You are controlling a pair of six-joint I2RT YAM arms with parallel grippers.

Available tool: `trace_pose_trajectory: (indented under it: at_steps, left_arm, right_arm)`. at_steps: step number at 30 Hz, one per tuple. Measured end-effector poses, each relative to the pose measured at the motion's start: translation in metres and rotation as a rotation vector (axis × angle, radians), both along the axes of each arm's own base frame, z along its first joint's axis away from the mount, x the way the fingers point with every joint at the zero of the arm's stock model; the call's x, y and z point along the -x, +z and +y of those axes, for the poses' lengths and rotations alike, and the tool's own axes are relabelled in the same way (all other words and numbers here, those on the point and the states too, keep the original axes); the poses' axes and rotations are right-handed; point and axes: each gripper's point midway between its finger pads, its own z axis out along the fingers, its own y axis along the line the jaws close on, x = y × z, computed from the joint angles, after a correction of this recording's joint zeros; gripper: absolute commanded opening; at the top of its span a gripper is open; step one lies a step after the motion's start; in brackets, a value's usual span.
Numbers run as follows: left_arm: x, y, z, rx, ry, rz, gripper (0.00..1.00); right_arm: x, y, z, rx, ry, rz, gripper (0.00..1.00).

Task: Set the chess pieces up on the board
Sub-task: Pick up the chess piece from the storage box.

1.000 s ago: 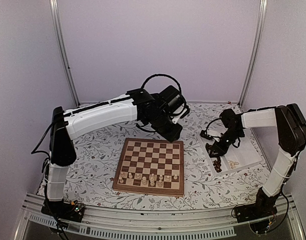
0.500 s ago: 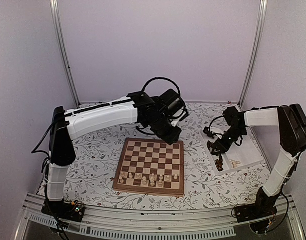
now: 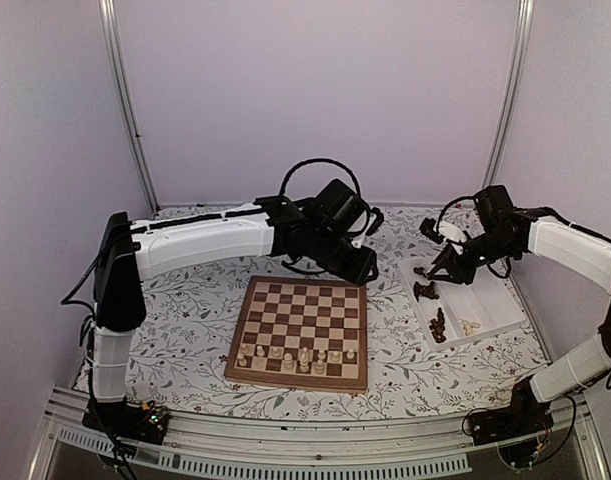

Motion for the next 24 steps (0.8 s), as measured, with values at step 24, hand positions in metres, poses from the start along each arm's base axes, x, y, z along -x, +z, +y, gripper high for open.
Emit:
trace_pose_trajectory:
  at_steps: [24]
  left_arm:
    - [0.0, 0.03, -0.032, 0.456, -0.012, 0.158, 0.37]
  right_arm:
    - [-0.005, -0.089, -0.054, 0.012, -0.211, 0.267, 0.2]
